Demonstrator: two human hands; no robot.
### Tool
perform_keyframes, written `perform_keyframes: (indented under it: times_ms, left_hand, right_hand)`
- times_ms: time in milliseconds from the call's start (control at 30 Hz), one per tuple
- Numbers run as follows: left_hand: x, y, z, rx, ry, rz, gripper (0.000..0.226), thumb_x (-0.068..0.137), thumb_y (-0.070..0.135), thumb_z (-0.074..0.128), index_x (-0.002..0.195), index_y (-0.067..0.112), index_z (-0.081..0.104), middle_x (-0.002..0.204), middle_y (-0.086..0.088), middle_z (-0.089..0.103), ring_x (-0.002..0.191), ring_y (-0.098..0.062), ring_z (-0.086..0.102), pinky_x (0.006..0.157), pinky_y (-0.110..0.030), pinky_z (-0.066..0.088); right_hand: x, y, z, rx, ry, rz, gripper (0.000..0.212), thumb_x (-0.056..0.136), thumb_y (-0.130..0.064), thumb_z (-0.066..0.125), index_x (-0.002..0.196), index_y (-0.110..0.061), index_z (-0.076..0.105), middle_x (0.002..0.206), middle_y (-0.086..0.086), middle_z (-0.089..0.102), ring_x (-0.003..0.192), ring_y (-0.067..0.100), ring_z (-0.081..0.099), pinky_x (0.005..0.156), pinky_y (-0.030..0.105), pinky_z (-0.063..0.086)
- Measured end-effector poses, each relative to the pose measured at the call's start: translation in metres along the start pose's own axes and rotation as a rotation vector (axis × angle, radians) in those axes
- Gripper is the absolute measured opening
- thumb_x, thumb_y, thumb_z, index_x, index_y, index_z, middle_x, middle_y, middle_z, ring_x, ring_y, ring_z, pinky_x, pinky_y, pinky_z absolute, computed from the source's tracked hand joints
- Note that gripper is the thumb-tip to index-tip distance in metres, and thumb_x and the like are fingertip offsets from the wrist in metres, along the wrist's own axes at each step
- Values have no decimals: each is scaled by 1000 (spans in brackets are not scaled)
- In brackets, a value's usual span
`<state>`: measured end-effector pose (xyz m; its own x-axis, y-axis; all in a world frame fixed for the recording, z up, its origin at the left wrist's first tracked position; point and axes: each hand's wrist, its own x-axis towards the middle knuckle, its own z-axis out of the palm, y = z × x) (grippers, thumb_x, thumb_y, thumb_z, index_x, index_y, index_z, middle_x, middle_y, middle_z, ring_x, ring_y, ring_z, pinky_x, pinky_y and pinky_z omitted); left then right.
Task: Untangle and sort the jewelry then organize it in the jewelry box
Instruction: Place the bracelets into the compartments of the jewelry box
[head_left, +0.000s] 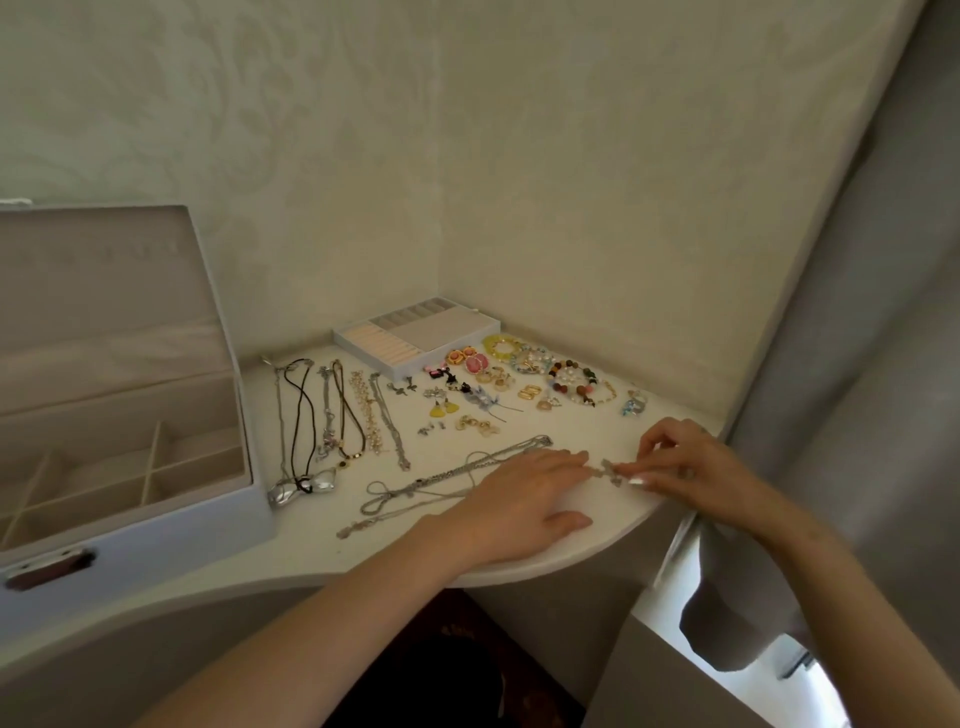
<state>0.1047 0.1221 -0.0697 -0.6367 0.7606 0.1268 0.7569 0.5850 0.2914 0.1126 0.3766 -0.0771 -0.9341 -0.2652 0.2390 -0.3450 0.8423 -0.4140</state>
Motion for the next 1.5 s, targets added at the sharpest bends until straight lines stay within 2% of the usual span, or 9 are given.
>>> perform_keyframes:
  times_ms: [100, 200, 433, 567, 767, 1067, 1300, 1400, 1500]
  left_hand:
    - [-11, -7, 0, -3, -20, -23, 63, 97, 44, 41, 150, 18, 19, 158, 6, 9, 145, -7, 3, 111, -16, -4]
    - [-20, -12, 3, -31, -70, -18, 65, 98, 47, 35, 151, 17, 12, 159, 5, 1, 144, -3, -5, 107, -11, -11]
    - [-21, -17, -4, -136, -85, -37, 64, 97, 48, 36, 151, 22, 13, 158, 12, 1, 143, 0, -5, 112, -15, -6]
    - [15, -34, -26, -189, 18, -108, 56, 96, 45, 42, 146, 22, 32, 154, 5, 26, 141, -11, 22, 116, -31, 19]
    - [102, -92, -65, -166, 272, -376, 23, 95, 21, 51, 113, 9, 59, 117, -8, 61, 109, -25, 56, 92, -38, 46]
    - [167, -150, -62, 4, 174, -498, 22, 90, 14, 52, 111, 14, 59, 118, -6, 59, 110, -23, 52, 85, -34, 44]
    - [190, -154, -51, 76, 46, -557, 13, 85, 24, 60, 82, 12, 63, 86, -7, 63, 92, -26, 60, 72, -34, 48]
    - [196, -155, -49, 93, -24, -590, 30, 86, 31, 61, 100, 4, 64, 104, -13, 65, 101, -28, 60, 81, -37, 49]
    - [196, -153, -50, 107, -62, -591, 32, 87, 39, 60, 97, 9, 60, 97, -7, 61, 97, -24, 59, 77, -33, 47]
  right_hand:
    - [0, 6, 0, 92, 65, 64, 17, 71, -67, 64, 87, -71, 59, 97, -17, 54, 96, 9, 50, 84, 21, 39]
    - [4, 18, 3, 178, 152, 76, 56, 75, -10, 78, 77, -65, 65, 95, -17, 56, 90, 5, 53, 77, 11, 38]
    - [27, 5, 6, 251, 279, 163, 43, 71, -4, 79, 65, -46, 71, 81, -5, 60, 76, 1, 55, 65, 8, 36]
    - [64, -16, 2, 167, 291, 162, 19, 78, -13, 76, 77, -31, 70, 82, -5, 61, 66, 5, 51, 65, 18, 38]
    - [137, -22, 2, 96, 222, 303, 10, 88, -15, 64, 94, -19, 71, 88, -2, 61, 70, 11, 54, 64, 24, 41]
    - [210, -9, 8, 0, 35, 316, 48, 81, 11, 42, 101, -20, 71, 108, -2, 61, 99, 18, 59, 84, 31, 50]
    - [238, -4, 17, -181, -84, 242, 18, 86, -13, 61, 100, -20, 70, 108, 1, 65, 95, 19, 61, 79, 28, 48]
    - [243, -5, 24, -310, -101, 242, 19, 86, -8, 58, 99, -10, 70, 107, 7, 66, 95, 25, 63, 82, 33, 52]
    - [244, -7, 27, -340, -127, 241, 19, 86, -9, 57, 100, -5, 70, 105, 12, 66, 94, 27, 63, 81, 35, 53]
